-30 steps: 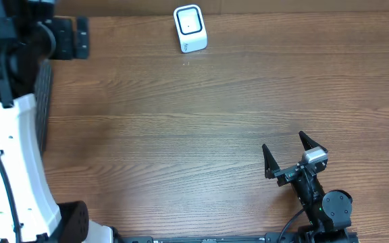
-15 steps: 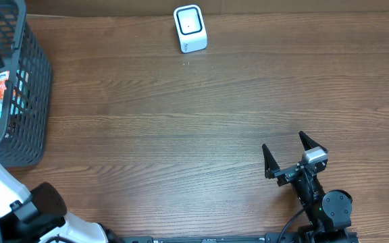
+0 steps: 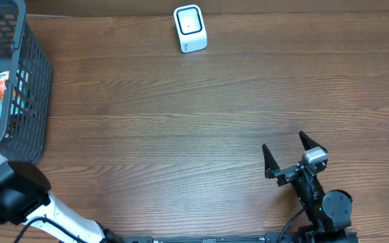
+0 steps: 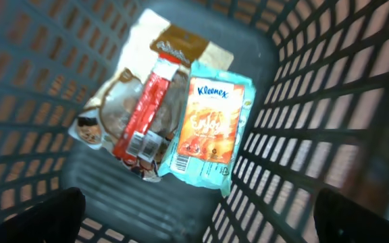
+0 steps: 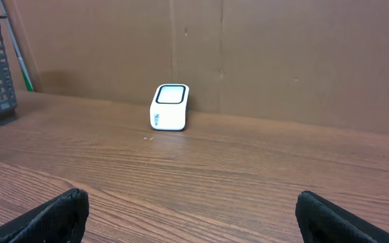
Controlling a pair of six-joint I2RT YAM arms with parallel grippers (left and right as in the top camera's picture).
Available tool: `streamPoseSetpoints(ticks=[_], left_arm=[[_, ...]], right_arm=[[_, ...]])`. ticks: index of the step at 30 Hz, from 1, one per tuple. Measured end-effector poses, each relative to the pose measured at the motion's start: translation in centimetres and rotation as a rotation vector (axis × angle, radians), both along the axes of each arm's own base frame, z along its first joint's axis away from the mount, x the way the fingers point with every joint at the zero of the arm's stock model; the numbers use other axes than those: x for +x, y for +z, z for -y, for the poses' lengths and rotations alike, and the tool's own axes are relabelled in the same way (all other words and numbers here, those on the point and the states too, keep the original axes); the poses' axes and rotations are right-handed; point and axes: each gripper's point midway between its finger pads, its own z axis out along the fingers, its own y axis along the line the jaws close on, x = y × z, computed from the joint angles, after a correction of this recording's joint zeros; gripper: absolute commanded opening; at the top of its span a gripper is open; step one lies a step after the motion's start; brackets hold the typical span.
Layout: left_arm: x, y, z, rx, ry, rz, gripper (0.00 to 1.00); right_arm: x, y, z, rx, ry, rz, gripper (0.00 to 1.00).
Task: Scan the item barcode
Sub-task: 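Lower the left gripper into the basket and grasp the Kleenex tissue packs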
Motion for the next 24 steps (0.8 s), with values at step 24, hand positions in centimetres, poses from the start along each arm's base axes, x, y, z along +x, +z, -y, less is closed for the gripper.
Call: streamPoseSetpoints(ticks=[24], left_arm=[[3.0,-11.8,-0.1,-0.183,-0.228,-0.148,1.00]], right_arm=[[0.0,0.0,0.0,0.000,0.000,0.000,1.00]])
